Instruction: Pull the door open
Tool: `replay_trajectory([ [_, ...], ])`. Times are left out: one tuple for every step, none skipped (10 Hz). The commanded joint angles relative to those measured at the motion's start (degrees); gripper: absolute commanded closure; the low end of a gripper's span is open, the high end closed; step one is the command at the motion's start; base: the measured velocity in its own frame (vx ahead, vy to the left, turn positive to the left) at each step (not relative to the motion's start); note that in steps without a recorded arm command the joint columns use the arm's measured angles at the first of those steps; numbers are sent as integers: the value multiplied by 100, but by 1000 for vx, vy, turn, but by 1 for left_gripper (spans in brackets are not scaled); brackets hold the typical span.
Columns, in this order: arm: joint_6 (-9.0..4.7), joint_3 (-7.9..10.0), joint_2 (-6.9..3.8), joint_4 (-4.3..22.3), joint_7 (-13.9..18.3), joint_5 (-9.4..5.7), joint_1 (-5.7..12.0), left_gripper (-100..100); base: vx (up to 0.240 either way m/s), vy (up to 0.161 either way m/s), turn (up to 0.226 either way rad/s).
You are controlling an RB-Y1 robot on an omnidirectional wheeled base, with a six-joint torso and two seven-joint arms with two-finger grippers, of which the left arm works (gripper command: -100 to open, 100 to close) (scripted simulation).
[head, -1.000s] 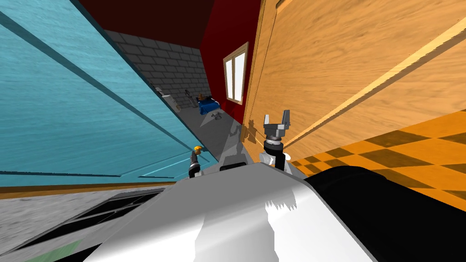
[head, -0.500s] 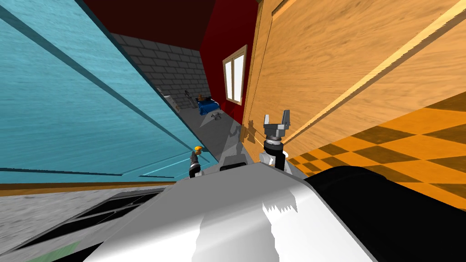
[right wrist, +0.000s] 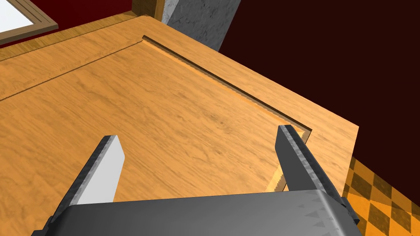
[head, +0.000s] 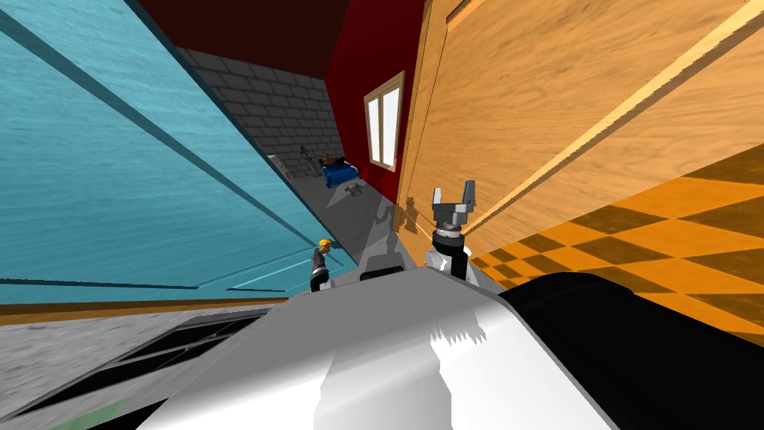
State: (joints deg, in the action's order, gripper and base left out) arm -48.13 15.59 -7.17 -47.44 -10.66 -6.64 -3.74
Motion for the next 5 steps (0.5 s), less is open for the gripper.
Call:
replay_trajectory([
  [-49, -183, 155, 84, 212, -64, 142, 100, -23, 17, -53],
  [-49, -183, 155, 84, 212, -64, 142, 100, -33, 15, -34],
  [-49, -183, 155, 84, 212, -64, 142, 100, -23, -10, -4],
  [-56, -239, 158, 110, 450, -179, 175, 100, -40, 18, -46],
  [-56, -239, 158, 110, 450, -179, 175, 100, -44, 18, -21],
])
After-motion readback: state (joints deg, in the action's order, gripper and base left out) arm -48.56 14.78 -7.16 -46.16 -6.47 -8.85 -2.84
